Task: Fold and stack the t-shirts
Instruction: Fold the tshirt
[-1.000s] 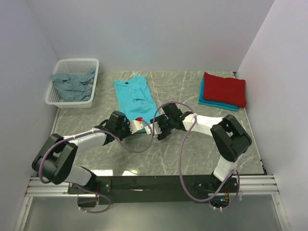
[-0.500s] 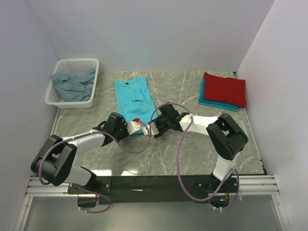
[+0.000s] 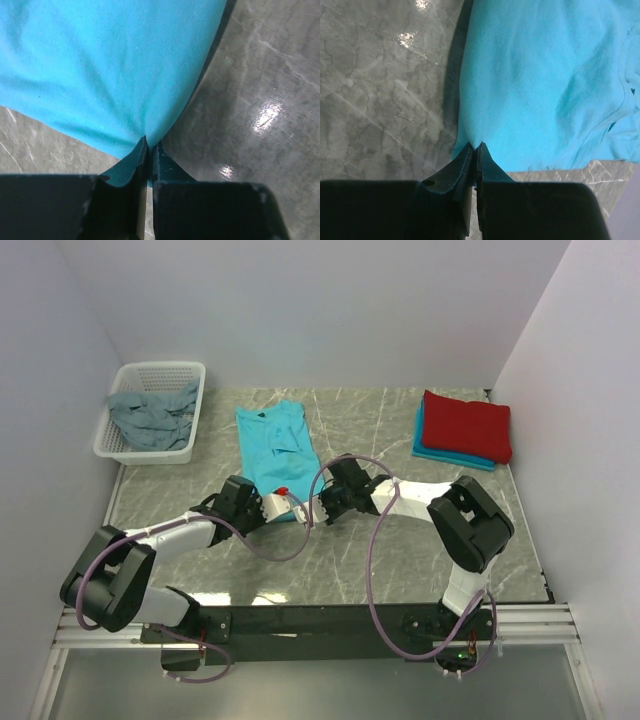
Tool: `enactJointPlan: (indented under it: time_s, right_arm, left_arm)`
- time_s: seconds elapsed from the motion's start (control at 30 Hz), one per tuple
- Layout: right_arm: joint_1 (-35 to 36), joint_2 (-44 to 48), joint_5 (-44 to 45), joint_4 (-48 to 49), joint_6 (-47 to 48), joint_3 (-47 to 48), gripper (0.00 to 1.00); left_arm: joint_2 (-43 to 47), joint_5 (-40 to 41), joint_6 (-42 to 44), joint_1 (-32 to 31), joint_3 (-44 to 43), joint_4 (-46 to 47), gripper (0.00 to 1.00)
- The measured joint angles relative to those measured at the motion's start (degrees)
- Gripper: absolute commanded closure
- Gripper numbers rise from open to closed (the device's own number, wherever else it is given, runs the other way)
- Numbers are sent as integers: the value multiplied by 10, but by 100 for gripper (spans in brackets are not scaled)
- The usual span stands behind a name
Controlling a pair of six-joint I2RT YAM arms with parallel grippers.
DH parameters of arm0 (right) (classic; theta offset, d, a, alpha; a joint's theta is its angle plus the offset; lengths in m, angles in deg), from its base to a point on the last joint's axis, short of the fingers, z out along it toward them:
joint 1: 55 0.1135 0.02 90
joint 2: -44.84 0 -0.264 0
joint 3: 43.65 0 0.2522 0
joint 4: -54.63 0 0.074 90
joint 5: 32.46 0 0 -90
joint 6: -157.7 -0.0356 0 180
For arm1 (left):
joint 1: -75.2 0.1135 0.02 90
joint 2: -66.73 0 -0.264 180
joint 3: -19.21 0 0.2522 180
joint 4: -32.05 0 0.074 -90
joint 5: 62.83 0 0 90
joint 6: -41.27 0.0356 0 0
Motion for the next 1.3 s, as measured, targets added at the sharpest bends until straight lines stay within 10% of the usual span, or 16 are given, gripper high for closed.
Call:
enactJointPlan:
  time_s: [0.17, 0.5, 0.97, 1.3]
  right_arm:
    - [1, 1, -3, -6, 1, 0, 59]
    - [16, 0, 47, -32, 14, 1, 53]
    - [29, -22, 97, -44, 8, 22, 97]
    - [24, 56, 78, -31, 13, -72, 100]
  left_arm:
    - [1, -3, 1, 0, 0, -3, 97]
    - [17, -49, -9, -4, 0, 4, 97]
    - [18, -91, -13, -9, 0, 10, 99]
    - [33, -134, -12, -11, 0, -9, 100]
